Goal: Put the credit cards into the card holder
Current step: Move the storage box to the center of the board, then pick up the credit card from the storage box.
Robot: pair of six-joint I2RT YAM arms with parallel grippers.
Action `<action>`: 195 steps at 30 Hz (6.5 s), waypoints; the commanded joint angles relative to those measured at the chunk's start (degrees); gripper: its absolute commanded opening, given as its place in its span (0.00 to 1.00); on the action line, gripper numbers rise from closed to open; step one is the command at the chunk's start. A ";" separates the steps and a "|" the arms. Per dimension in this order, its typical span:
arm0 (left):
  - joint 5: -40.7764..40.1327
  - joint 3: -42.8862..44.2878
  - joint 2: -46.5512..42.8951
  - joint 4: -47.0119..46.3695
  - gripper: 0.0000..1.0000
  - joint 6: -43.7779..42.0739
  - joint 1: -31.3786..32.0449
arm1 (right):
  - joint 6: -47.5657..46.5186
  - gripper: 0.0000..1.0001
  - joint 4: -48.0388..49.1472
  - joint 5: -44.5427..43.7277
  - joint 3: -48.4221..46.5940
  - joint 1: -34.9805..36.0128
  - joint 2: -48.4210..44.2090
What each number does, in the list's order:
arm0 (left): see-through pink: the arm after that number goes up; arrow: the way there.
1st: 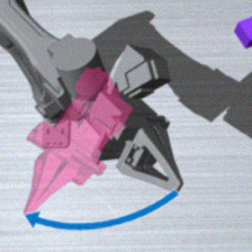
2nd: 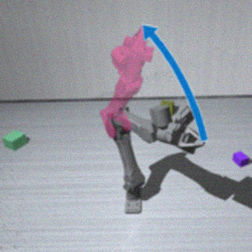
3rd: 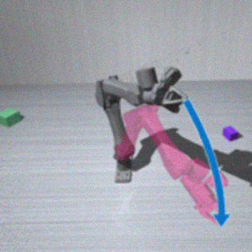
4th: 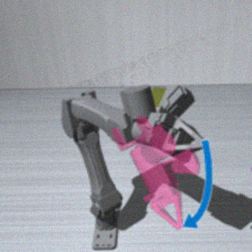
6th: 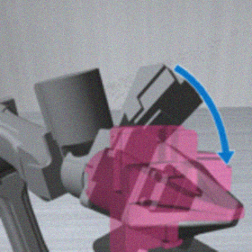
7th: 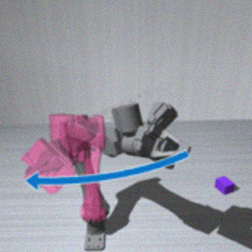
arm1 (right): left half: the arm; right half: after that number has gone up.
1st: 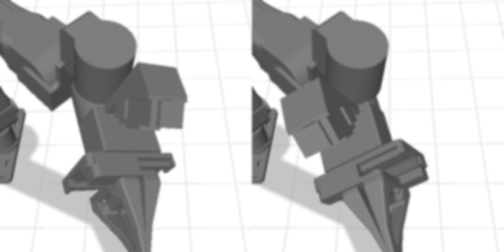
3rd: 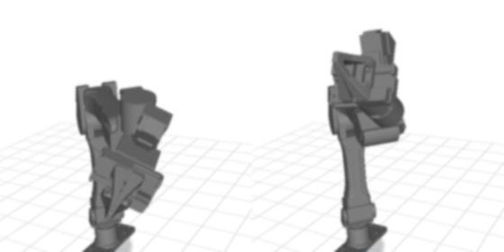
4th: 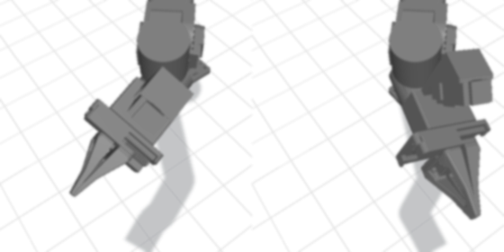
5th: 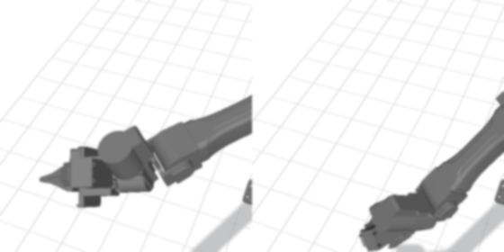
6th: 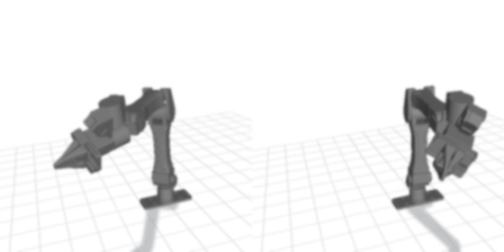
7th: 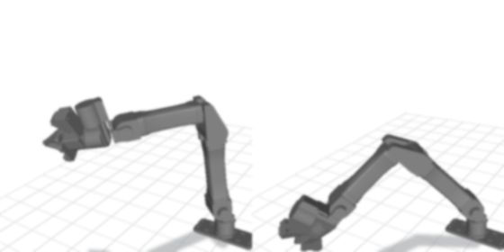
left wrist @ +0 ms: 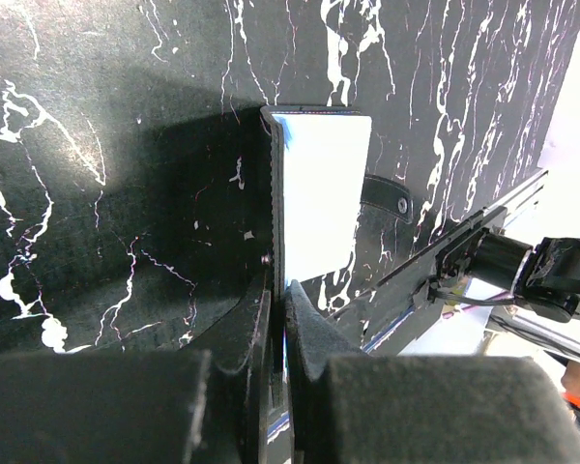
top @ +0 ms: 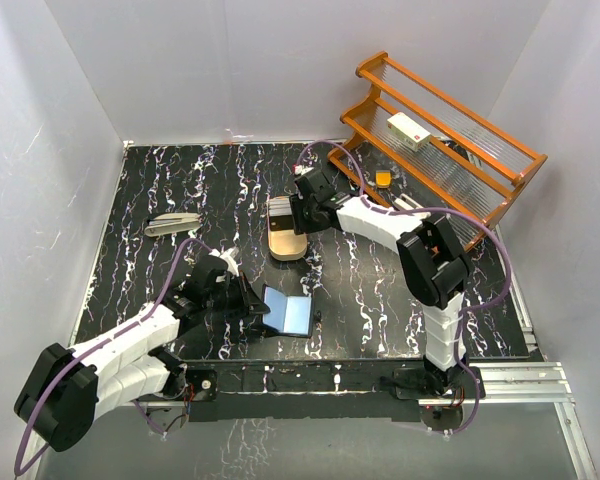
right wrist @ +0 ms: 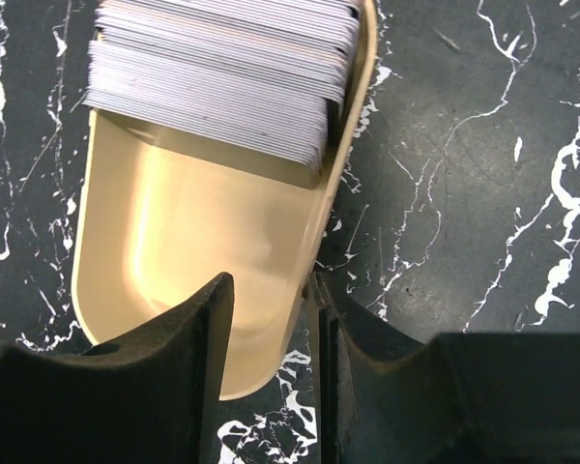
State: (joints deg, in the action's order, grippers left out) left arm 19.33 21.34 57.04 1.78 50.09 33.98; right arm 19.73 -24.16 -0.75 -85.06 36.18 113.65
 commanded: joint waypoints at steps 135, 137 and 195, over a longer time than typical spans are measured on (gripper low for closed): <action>1.51 6.91 4.66 4.99 0.00 1.41 0.21 | -31.59 0.92 -8.57 5.56 6.68 4.23 -9.34; 1.23 6.81 4.97 4.59 0.00 1.45 0.28 | -31.65 0.92 -8.60 4.56 7.27 4.64 -8.01; 0.17 7.00 8.65 3.54 0.00 0.80 0.26 | -35.98 0.98 2.81 -20.33 8.51 3.89 -4.64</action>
State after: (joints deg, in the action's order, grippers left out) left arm 18.83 27.51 65.43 5.89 51.42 33.98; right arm -14.68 -23.92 -21.08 -73.84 42.48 108.33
